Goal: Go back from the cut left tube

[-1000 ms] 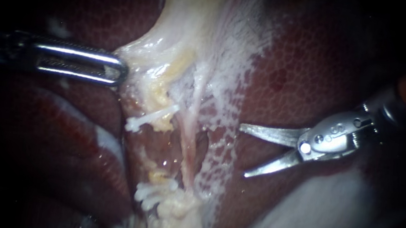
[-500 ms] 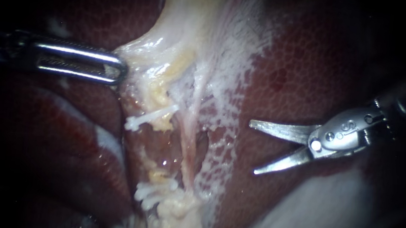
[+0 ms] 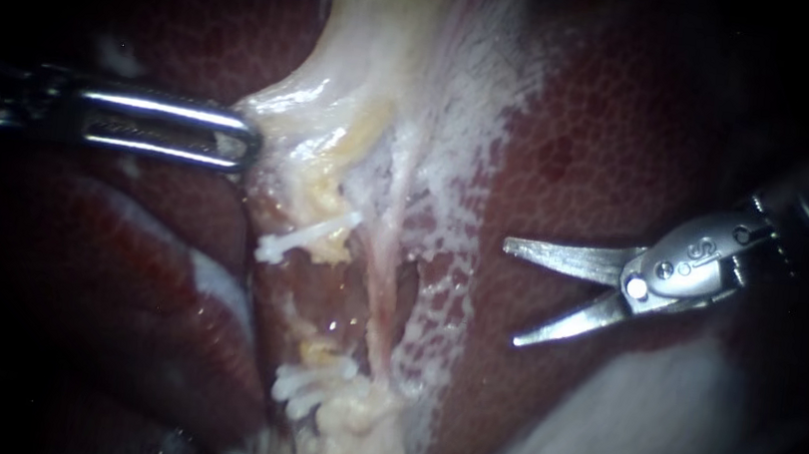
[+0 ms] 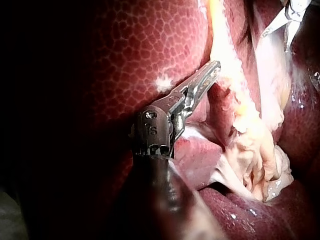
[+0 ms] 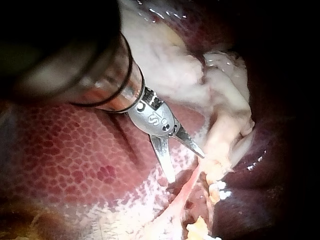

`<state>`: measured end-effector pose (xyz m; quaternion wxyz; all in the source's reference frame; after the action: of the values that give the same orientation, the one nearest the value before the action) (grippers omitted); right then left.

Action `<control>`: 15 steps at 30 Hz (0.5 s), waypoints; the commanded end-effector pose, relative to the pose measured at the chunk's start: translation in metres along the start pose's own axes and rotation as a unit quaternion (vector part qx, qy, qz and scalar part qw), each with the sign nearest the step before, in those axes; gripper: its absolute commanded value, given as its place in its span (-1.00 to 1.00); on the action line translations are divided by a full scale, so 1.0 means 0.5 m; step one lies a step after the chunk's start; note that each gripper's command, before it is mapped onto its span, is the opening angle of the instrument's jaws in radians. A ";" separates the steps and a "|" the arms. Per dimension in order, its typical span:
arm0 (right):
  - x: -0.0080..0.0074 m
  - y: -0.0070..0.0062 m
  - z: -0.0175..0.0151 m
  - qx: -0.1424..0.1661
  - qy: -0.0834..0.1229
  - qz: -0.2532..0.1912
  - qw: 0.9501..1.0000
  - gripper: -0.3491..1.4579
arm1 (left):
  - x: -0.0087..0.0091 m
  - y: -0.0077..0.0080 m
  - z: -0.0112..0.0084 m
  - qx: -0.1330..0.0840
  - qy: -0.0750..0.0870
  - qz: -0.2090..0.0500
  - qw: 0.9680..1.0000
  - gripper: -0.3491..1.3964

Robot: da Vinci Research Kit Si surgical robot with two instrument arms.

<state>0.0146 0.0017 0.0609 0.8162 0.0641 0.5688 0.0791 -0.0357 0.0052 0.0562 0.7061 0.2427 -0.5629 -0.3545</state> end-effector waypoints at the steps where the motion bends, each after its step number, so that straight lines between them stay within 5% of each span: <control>1: -0.0001 -0.0001 0.0000 0.000 0.000 0.000 1.000 0.97 | 0.0007 0.0003 0.0009 0.001 0.003 -0.002 1.000 -1.00; 15: -0.0002 -0.0001 -0.0002 0.000 0.000 0.000 1.000 0.97 | 0.0081 -0.0003 0.0106 0.016 0.022 -0.013 1.000 -1.00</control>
<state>0.0145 0.0017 0.0609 0.8161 0.0641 0.5689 0.0788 -0.0404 0.0022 0.0599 0.7103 0.2686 -0.5490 -0.3493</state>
